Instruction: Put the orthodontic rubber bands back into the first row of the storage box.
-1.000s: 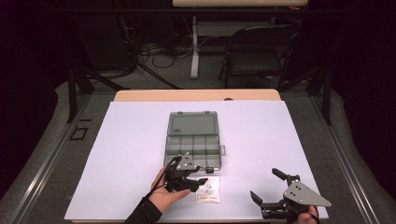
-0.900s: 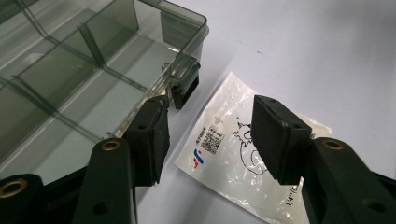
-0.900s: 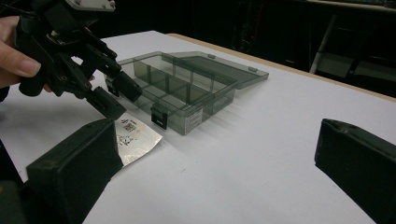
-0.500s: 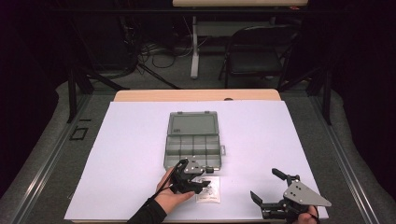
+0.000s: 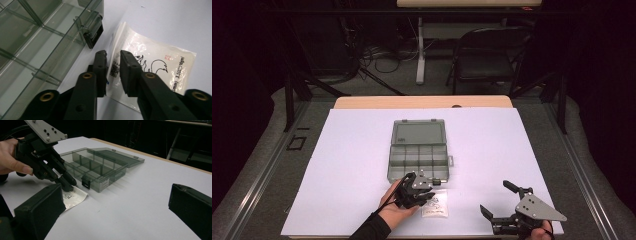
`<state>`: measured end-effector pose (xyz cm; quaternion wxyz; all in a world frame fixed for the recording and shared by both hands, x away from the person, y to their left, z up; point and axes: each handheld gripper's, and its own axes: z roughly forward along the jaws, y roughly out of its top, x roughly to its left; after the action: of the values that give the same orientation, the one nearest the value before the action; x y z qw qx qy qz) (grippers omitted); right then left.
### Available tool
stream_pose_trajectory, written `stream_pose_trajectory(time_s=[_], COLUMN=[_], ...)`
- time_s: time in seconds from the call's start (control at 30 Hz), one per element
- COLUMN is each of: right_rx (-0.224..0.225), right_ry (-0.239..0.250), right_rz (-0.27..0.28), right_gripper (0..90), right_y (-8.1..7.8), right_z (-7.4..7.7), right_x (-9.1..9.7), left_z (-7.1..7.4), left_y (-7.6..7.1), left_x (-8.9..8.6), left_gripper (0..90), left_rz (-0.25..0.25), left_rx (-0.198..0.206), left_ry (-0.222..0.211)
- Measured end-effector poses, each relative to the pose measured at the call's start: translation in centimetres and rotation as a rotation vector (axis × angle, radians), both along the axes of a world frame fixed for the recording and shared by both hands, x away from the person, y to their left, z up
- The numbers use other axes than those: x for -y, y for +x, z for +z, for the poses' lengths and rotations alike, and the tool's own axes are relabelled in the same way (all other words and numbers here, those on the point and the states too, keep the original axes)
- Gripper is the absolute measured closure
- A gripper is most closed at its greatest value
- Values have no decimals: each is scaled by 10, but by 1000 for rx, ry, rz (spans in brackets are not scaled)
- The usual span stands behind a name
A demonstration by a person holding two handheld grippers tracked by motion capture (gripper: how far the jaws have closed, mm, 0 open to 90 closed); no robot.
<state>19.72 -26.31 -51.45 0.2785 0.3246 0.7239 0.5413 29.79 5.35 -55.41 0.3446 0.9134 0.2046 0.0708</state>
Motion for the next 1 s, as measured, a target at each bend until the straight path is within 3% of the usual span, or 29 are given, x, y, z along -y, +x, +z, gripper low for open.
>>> stream_pose_trajectory(time_s=[0.13,0.5,0.8,1.0], right_rx=[1,6,-1,0], right_ry=[1,9,13,6], right_rz=[0,-2,-3,-2], right_gripper=[0,0,0,0], right_y=[0,0,0,0], right_z=[0,0,0,1], right_x=[0,0,0,2], left_z=[0,1,11,29], left_y=[0,2,-3,-9], left_x=[0,-2,-7,-18], left_gripper=[849,881,888,890], left_rz=[-15,-35,-47,-48], left_rx=[-5,0,5,24], left_ry=[3,6,-40,-112])
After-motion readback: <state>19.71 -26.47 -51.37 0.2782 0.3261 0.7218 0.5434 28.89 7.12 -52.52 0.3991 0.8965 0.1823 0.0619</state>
